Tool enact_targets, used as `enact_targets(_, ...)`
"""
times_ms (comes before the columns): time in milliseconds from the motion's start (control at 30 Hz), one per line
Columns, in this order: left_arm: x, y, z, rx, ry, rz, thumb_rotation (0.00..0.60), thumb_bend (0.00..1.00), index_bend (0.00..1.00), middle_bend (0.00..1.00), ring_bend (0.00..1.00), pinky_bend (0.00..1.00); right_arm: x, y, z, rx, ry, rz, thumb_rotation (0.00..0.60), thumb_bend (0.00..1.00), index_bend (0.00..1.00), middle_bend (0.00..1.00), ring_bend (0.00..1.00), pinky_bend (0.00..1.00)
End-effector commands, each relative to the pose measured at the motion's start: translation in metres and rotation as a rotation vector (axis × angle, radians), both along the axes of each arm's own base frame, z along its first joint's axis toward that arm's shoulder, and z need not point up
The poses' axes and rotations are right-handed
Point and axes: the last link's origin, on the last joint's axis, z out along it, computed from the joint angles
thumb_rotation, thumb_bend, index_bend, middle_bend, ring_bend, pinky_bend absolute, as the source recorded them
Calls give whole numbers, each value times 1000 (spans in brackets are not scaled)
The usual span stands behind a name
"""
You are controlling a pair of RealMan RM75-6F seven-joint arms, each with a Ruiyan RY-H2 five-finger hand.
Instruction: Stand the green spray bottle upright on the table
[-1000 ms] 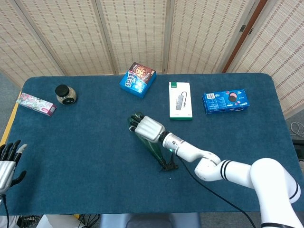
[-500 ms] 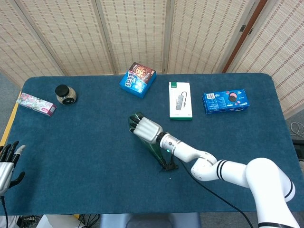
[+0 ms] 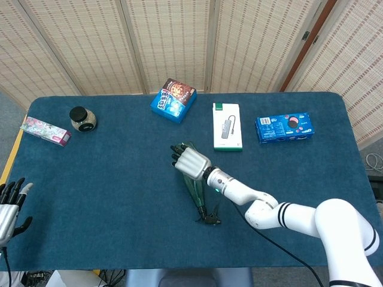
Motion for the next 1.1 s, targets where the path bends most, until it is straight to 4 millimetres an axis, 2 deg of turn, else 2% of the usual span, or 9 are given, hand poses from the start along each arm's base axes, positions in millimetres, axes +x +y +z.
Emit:
enact_targets(33, 0, 0, 0, -1, 0, -1, 600, 281, 0, 0, 0, 0, -7, 1, 4, -6, 8, -7, 600, 922, 392, 314, 38, 228)
enact_targets(533, 4, 3, -6, -11, 0, -8, 600, 281, 0, 0, 0, 0, -51, 19, 36, -33, 63, -47, 600, 922, 392, 346, 38, 228)
enact_targets(1100, 8, 6, -12, -22, -4, -13, 600, 281, 0, 0, 0, 0, -86, 39, 65, -59, 84, -95, 600, 922, 395, 369, 38, 228)
